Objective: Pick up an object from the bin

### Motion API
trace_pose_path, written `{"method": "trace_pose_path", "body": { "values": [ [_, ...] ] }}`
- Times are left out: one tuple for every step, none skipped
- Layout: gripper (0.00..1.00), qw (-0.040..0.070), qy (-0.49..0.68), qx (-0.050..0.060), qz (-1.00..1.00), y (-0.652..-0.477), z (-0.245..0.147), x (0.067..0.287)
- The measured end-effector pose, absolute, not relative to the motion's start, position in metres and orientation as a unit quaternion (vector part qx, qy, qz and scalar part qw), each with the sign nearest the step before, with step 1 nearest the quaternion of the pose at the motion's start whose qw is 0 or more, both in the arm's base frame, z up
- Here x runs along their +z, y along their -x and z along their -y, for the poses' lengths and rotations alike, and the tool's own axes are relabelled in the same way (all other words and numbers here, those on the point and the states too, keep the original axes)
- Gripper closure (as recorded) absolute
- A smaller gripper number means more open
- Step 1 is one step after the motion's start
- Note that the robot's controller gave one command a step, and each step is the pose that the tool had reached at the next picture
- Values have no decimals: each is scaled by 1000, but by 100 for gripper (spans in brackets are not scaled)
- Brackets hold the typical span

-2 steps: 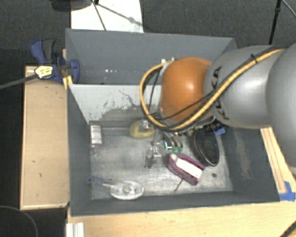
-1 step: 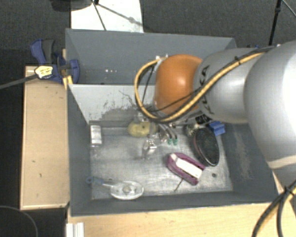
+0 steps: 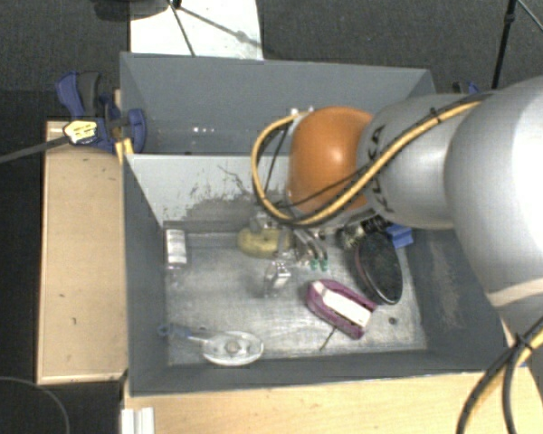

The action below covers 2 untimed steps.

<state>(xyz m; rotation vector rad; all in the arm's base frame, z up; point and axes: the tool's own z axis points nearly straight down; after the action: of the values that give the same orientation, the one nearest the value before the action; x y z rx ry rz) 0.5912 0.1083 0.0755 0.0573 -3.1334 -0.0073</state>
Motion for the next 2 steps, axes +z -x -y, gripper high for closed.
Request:
{"method": "trace_pose_path", "body": {
  "values": [
    [0, 5, 76, -5, 997, -585, -108, 73],
    [100, -8, 80, -4, 997, -591, -102, 75]
  ]
}}
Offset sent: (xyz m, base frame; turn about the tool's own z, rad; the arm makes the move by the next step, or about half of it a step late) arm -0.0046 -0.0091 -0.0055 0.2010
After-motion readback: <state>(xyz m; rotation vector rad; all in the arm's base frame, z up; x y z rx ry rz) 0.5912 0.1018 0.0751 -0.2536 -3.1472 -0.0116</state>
